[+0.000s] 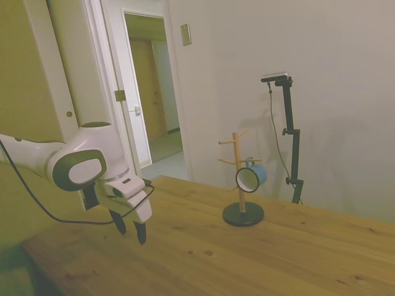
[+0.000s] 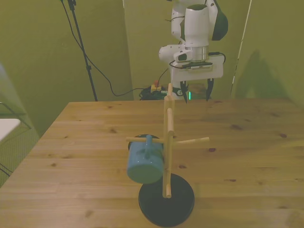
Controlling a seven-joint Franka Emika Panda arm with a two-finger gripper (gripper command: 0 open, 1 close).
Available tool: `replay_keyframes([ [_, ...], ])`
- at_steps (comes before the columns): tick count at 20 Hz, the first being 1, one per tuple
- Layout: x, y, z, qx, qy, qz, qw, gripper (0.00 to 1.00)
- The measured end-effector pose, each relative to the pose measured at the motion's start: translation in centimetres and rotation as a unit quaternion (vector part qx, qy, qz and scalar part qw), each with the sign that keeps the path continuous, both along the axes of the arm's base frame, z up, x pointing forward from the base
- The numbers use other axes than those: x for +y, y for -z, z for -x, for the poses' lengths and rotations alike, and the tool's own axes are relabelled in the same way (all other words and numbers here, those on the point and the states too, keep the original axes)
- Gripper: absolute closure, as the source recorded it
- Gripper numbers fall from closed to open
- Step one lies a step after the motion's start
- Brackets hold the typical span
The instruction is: Unload the mug
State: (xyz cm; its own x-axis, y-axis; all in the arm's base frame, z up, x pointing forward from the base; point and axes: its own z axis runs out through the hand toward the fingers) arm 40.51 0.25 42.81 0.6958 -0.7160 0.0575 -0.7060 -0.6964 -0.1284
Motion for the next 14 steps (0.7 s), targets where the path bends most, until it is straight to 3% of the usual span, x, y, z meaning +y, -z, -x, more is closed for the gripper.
replay_keyframes([
  [8,0.0,-0.4,-0.5,-0.008,-0.002,0.003,1.0,0.0],
  [14,-1.6,-0.5,-3.1,-0.07,0.004,0.003,0.9975,0.0],
])
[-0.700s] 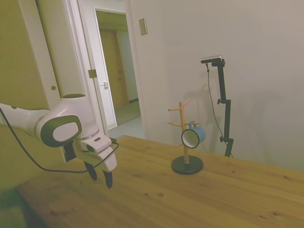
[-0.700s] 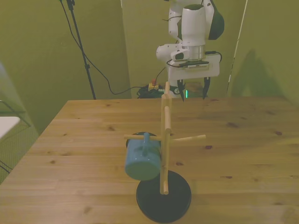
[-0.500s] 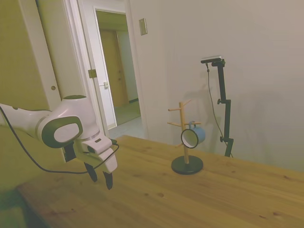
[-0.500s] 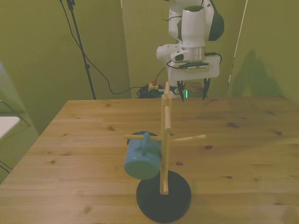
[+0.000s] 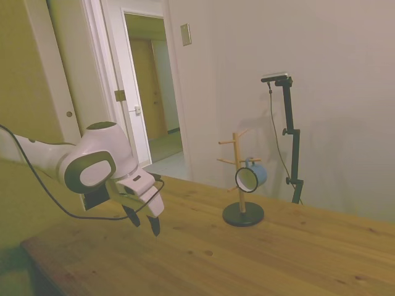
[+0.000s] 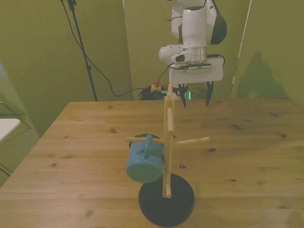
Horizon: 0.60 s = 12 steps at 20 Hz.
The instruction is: Unload the mug
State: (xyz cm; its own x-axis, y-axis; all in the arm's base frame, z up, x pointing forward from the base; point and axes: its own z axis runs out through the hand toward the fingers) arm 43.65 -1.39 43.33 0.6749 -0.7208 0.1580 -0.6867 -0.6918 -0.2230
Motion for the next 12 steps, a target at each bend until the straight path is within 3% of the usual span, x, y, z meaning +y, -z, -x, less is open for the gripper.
replay_keyframes([
  [7,-3.2,-0.9,-2.8,-0.086,-0.019,-0.013,0.996,0.0],
  [12,-6.0,-1.7,-4.6,-0.151,0.007,-0.039,0.9877,0.0],
])
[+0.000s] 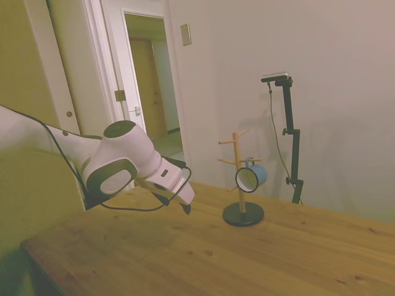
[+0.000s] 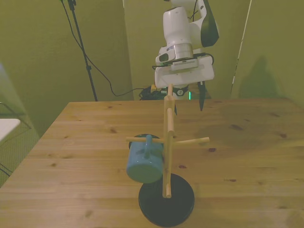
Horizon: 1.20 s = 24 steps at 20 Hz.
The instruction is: Unload the mug
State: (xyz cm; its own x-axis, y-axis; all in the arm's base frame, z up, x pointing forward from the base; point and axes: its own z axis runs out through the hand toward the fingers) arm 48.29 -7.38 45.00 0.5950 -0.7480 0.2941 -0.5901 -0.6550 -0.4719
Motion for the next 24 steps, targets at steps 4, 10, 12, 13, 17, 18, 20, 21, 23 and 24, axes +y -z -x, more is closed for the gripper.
replay_keyframes([
  [4,-2.6,0.3,-0.9,-0.05,0.039,-0.019,0.9978,0.0],
  [10,-5.0,-0.3,-0.9,-0.122,0.092,-0.018,0.9881,0.0],
  [12,-5.9,-0.9,-0.8,-0.146,0.105,-0.014,0.9835,0.0],
  [13,-6.3,-1.3,-0.9,-0.158,0.109,-0.013,0.9813,0.0],
  [17,-8.1,-2.8,-2.0,-0.197,0.131,-0.014,0.9716,0.0],
  [18,-8.6,-2.9,-2.2,-0.204,0.138,-0.012,0.9691,0.0],
  [20,-9.7,-2.7,-2.7,-0.213,0.151,-0.011,0.9654,0.0],
  [21,-10.3,-2.4,-2.9,-0.215,0.156,-0.01,0.9641,0.0],
  [23,-11.2,-1.5,-3.3,-0.214,0.166,-0.004,0.9626,0.0],
  [24,-11.6,-0.9,-3.5,-0.213,0.171,-0.002,0.9621,0.0],
])
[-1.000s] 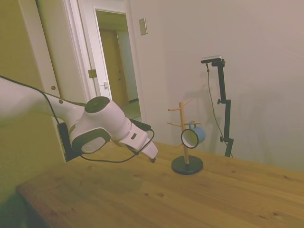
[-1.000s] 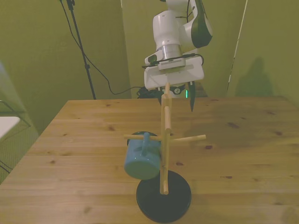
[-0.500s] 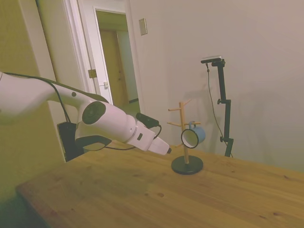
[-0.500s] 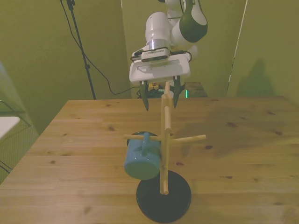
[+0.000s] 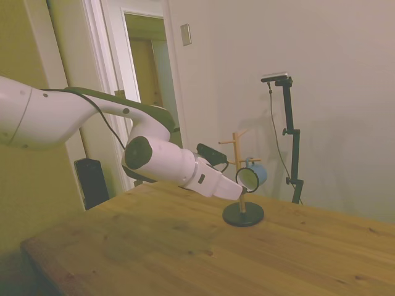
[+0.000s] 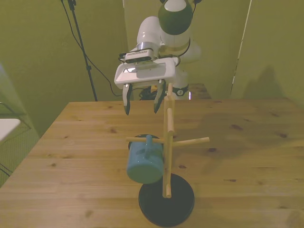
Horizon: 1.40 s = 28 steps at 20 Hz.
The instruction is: Unload the mug
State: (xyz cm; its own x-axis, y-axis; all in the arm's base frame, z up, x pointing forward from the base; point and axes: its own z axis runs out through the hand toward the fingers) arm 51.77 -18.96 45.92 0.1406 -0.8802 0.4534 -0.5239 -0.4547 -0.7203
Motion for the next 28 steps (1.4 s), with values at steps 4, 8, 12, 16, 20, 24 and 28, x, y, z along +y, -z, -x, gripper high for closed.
replay_keyframes([
  [4,-1.8,1.6,-0.9,0.002,0.014,0.002,0.9999,0.0],
  [8,-2.6,1.9,-1.4,-0.005,0.025,0.004,0.9997,0.0],
  [12,-3.5,1.8,-1.7,-0.017,0.03,0.003,0.9994,0.0],
  [16,-3.9,2.4,-1.9,-0.018,0.029,0.003,0.9994,0.0],
  [20,-4.0,2.8,-2.2,-0.017,0.029,0.004,0.9994,0.0],
  [24,-4.0,3.5,-2.7,-0.013,0.029,0.005,0.9995,0.0],
  [28,-4.0,3.7,-3.0,-0.014,0.012,0.011,0.9998,0.0],
])
